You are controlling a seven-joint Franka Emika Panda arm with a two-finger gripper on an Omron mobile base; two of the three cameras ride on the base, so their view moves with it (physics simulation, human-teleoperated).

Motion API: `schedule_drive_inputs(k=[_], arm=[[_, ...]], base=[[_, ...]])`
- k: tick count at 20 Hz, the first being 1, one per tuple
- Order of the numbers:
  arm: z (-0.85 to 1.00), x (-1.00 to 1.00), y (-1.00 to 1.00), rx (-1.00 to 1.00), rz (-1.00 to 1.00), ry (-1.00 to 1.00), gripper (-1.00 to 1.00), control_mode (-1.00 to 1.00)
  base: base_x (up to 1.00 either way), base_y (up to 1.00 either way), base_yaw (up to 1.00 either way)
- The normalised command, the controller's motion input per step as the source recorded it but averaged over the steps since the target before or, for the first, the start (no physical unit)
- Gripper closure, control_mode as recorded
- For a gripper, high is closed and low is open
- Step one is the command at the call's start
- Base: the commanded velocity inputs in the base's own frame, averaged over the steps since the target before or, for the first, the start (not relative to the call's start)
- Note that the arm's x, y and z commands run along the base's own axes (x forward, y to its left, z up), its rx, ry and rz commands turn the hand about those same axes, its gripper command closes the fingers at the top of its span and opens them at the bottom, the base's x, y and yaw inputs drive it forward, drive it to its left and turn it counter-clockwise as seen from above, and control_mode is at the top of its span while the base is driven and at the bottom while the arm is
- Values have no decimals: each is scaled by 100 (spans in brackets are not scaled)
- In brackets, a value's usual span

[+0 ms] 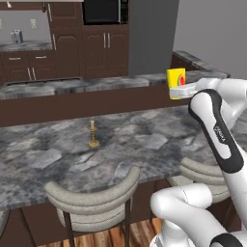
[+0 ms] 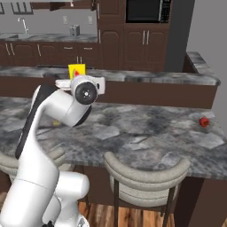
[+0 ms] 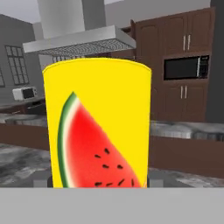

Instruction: Open the cabinet directly in front. Then move the liquor and the cup to the dining counter with the candle on it.

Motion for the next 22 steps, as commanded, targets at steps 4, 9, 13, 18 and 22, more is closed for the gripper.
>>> schedule_drive_inputs(k=[4, 9, 13, 18, 22], arm=[[-46, 11, -2, 0, 15, 13, 100, -100], [-5, 0, 2, 1, 3, 5, 100, -100], [-41, 0, 49, 0, 0, 1, 100, -100], [-54, 13, 79, 0, 0, 8, 100, -100], [-47, 14, 41, -4, 0, 2, 100, -100]], base=[[0, 0, 0], [0, 0, 0], [0, 0, 0], [0, 0, 0], [0, 0, 0]])
